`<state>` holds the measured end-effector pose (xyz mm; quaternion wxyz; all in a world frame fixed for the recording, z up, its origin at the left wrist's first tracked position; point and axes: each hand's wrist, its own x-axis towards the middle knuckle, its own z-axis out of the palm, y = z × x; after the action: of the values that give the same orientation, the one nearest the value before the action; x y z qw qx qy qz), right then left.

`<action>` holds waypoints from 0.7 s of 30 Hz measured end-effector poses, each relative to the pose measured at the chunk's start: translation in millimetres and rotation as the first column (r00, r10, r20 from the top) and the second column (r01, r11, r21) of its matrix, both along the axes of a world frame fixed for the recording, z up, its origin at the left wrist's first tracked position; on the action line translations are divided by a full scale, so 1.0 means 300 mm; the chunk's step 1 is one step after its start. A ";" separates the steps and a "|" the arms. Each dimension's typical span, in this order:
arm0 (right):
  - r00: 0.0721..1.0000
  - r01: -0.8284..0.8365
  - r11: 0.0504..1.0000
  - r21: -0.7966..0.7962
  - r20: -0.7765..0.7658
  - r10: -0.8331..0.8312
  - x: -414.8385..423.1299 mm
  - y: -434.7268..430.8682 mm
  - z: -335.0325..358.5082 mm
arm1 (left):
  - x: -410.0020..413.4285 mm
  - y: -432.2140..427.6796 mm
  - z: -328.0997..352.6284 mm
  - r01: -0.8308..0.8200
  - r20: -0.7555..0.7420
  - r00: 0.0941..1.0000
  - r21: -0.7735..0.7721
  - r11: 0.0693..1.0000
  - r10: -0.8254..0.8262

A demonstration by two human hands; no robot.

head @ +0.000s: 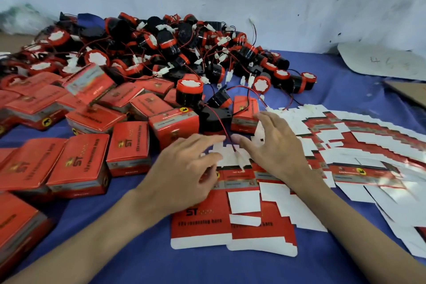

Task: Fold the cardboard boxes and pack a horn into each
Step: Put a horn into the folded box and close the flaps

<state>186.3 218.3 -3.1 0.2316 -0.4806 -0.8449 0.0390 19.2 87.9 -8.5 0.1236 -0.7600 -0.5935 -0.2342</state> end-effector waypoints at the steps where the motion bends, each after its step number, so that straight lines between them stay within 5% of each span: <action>1: 1.000 -0.027 0.998 0.058 -0.013 0.028 -0.001 -0.012 0.000 | -0.003 0.003 -0.010 -0.009 0.035 0.999 -0.070 0.997 0.011; 7: 0.917 -0.368 0.929 -0.045 0.148 0.371 -0.016 -0.038 -0.023 | -0.021 0.012 -0.033 -0.017 0.190 0.979 -0.286 0.958 0.074; 12: 0.944 -0.231 0.971 -0.053 -0.253 0.211 0.011 -0.014 0.000 | -0.033 -0.001 -0.029 -0.183 0.046 0.975 -0.374 0.909 0.215; 14: 0.962 -0.159 0.987 -0.036 -0.233 0.146 0.022 -0.015 0.008 | -0.029 0.000 -0.035 -0.253 -0.043 0.966 -0.347 0.903 0.255; 19: 0.972 -0.101 0.907 0.408 -0.153 0.177 0.009 -0.097 0.034 | -0.018 0.009 -0.024 -0.314 -0.068 0.948 -0.350 0.883 0.310; 21: 0.969 -0.189 0.935 0.299 -0.098 0.227 -0.005 -0.139 0.039 | -0.028 0.010 -0.004 -0.328 0.036 0.928 -0.401 0.855 0.372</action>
<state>184.7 176.6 8.6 0.3484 -0.3459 -0.8707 -0.0283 10.8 90.9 -9.8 -0.0222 -0.6341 -0.7623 -0.1279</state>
